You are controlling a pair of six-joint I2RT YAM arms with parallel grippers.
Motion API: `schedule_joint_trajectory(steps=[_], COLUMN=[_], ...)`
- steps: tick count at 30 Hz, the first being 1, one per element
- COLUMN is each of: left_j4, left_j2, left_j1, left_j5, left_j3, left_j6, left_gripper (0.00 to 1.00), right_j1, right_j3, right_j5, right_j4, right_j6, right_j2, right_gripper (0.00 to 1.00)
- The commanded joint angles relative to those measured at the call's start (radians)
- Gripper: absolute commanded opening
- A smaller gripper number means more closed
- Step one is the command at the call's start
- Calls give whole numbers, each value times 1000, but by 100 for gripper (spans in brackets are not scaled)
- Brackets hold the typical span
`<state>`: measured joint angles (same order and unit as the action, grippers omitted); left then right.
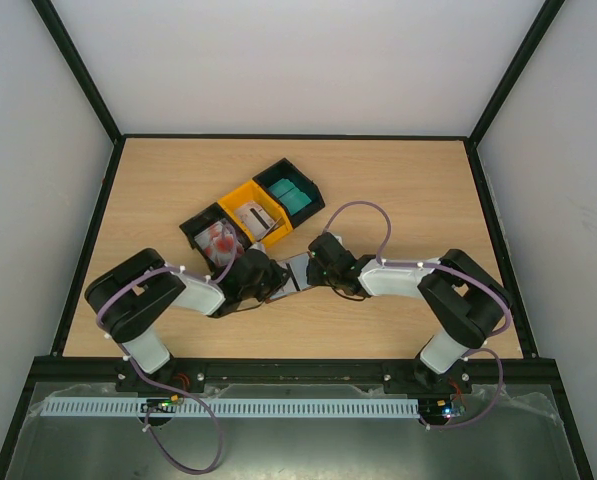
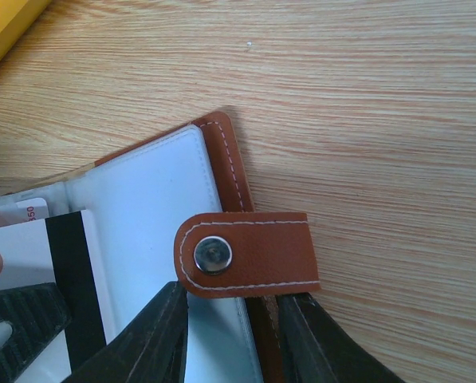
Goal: Put the credit cards into the card holder
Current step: Insert the credit card into the card holder.
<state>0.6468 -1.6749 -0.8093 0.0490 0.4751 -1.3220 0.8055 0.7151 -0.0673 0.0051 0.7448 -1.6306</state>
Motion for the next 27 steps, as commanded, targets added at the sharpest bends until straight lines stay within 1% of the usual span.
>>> schedule_joint_trajectory(steps=[1, 5, 9, 19, 23, 27], left_j4=[-17, -16, -2, 79, 59, 48], left_j2=[-21, -16, -18, -78, -75, -57], left_j1=[-10, -9, -5, -4, -5, -11], left_j5=[-35, -78, -87, -12, -5, 7], left_j3=[4, 23, 40, 35, 34, 28], left_j6=[-7, -8, -6, -34, -21, -23], left_gripper=[7, 5, 5, 5, 8, 17], right_j1=[5, 5, 7, 8, 9, 9], right_j3=[-61, -65, -66, -69, -68, -68], right_j5=[-23, -25, -25, -26, -28, -30], right_j4=[-142, -137, -136, -131, -126, -122], right_j6=[16, 18, 18, 16, 19, 19], right_j2=[-77, -77, -77, -77, -79, -81], right_gripper=[31, 31, 31, 31, 31, 31])
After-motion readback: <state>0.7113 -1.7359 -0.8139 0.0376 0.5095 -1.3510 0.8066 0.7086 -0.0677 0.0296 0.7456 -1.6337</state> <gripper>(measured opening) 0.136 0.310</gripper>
